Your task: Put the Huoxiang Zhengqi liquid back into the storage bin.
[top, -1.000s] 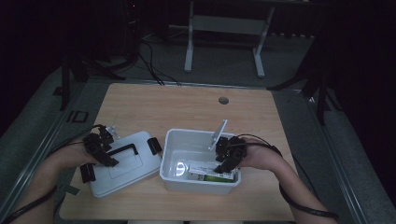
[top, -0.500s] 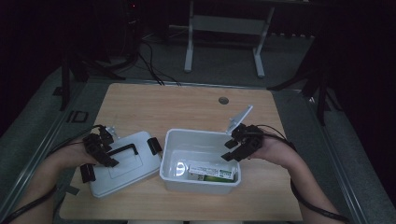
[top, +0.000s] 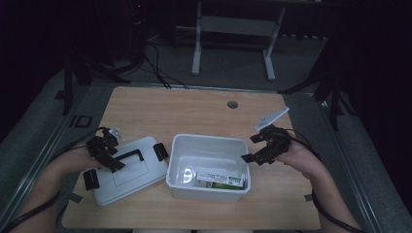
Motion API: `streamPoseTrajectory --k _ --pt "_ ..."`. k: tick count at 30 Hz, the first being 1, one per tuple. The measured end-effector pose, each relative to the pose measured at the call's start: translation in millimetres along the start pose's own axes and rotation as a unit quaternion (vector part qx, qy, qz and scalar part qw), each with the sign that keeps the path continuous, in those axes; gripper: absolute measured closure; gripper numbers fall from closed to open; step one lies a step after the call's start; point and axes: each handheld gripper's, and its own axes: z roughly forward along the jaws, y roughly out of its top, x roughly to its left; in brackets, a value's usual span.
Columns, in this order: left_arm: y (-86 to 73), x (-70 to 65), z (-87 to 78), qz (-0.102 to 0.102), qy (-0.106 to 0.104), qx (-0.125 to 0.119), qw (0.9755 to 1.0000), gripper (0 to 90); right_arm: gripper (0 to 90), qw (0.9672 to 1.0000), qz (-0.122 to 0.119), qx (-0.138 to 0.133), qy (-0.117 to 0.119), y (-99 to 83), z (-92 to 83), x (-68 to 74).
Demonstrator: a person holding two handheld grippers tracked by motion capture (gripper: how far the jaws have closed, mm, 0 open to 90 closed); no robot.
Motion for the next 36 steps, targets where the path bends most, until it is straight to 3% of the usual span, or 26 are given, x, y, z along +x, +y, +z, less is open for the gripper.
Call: streamPoseTrajectory --k 2,5,9,12,17,20,27,30,35,36 --pt "0.6 -0.5 0.2 0.001 -0.004 -0.003 1.0 33.3 15.0 1.0 0.002 0.001 -0.004 -5.6 -1.0 -4.0" --pt "2.0 -0.9 1.6 0.004 0.0 0.001 1.0 36.4 14.2 0.9994 -0.006 0.014 -0.03 -15.5 -1.1 -9.7" --pt "3.5 -1.7 4.5 0.007 0.001 0.002 1.0 38.9 14.6 0.9994 0.011 0.024 -0.022 -28.7 -0.1 -17.9" --pt "4.4 -2.8 7.2 0.007 -0.005 -0.001 1.0 42.9 14.6 0.9989 0.007 0.035 -0.031 -39.2 5.9 -21.0" --pt "5.3 -4.1 8.0 0.013 -0.008 -0.01 0.9998 52.9 14.8 0.996 0.007 0.078 -0.043 -59.1 22.8 -27.5" --pt "6.4 -4.6 9.0 0.016 -0.013 -0.007 0.9998 56.1 15.7 0.9956 0.026 0.081 -0.039 -69.7 29.1 -32.4" --pt "10.6 -5.4 10.2 0.028 -0.01 -0.003 0.9995 61.9 15.8 0.9918 0.032 0.117 -0.038 -85.1 40.3 -37.5" --pt "11.8 -6.3 12.4 0.033 -0.006 -0.003 0.9994 63.4 15.8 0.9923 0.04 0.11 -0.041 -91.8 44.4 -38.3" --pt "11.3 -6.6 15.5 0.041 -0.019 0.002 0.999 82.5 15.8 0.9919 0.05 0.104 -0.053 -101.7 48.9 -38.6" --pt "10.8 -6.4 15.2 0.042 -0.023 0.0 0.9988 83.1 15.8 0.9921 0.051 0.102 -0.052 -103.6 49.4 -38.9"
